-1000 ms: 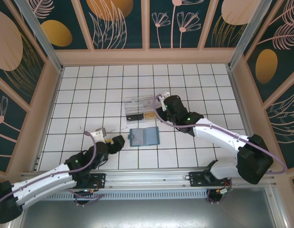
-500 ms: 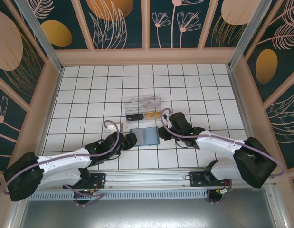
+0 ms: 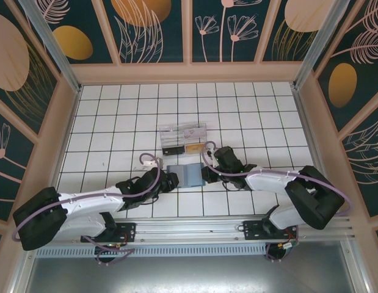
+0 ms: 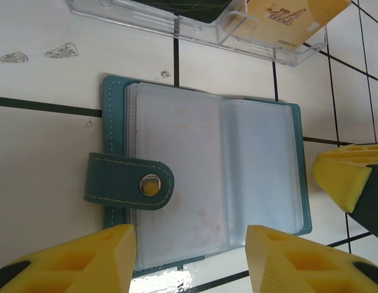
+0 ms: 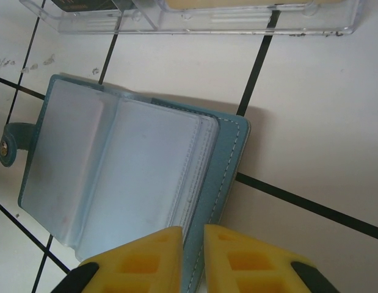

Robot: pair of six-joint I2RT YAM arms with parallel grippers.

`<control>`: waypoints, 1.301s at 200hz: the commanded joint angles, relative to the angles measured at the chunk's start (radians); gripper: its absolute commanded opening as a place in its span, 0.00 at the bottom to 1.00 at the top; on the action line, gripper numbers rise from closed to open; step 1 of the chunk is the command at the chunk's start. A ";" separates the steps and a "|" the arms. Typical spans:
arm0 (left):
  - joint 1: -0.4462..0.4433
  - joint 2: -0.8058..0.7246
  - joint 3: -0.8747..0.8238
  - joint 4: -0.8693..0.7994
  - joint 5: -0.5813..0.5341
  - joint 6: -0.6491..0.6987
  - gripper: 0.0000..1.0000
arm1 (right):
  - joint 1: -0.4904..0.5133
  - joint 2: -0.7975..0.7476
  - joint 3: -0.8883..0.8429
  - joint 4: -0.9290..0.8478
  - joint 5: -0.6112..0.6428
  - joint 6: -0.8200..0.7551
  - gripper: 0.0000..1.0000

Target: Take the credit cards out of the card holder

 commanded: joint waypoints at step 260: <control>-0.005 0.165 0.064 0.018 0.004 0.030 0.49 | 0.002 0.101 0.026 0.034 -0.030 -0.003 0.17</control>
